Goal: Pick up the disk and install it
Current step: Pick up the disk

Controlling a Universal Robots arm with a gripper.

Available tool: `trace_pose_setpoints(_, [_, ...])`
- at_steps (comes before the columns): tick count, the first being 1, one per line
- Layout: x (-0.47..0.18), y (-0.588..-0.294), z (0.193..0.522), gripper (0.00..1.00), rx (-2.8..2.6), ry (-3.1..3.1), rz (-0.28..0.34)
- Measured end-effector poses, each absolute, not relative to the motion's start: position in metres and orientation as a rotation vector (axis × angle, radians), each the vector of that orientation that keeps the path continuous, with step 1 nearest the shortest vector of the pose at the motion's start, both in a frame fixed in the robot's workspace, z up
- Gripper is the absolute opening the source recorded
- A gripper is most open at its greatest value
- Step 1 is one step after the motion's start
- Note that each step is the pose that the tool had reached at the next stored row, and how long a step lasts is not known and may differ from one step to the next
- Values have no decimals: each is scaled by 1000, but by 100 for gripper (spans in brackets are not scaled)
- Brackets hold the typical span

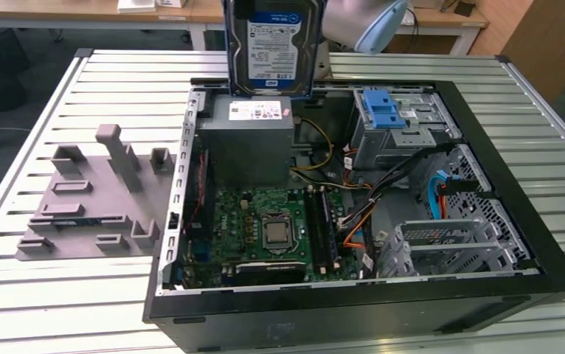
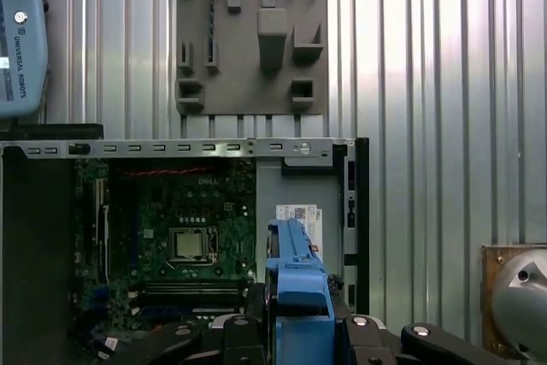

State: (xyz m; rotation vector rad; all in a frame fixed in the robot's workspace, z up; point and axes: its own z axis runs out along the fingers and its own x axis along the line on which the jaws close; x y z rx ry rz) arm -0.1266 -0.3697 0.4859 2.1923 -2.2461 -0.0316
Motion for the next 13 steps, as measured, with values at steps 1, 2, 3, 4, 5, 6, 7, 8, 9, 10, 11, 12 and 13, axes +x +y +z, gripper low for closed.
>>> trace_pose_setpoints(1, [-126,-370,486,36,2192,-2246,-32])
trace_pose_setpoints(2, [-125,-370,486,36,2192,-2246,-32])
trace_pose_setpoints(3, [-124,-370,486,36,2192,-2246,-32])
trace_pose_setpoints(4, [-123,-371,486,36,2192,-2246,-32])
trace_pose_setpoints(5, [-123,-371,486,36,2192,-2246,-32])
trace_pose_setpoints(6, [-122,-372,486,36,2192,-2247,-32])
trace_pose_setpoints(7, [-122,-372,486,36,2192,-2247,-32])
trace_pose_setpoints(8, [-121,-373,486,36,2191,-2247,-32])
trace_pose_setpoints(9, [-121,-374,486,36,2191,-2247,-32])
trace_pose_setpoints(10, [-120,-375,486,36,2191,-2248,-32])
trace_pose_setpoints(11, [-120,-376,486,36,2190,-2248,-32])
trace_pose_setpoints(12, [-120,-377,486,36,2190,-2248,-32])
trace_pose_setpoints(13, [-119,-378,486,36,2190,-2249,-32])
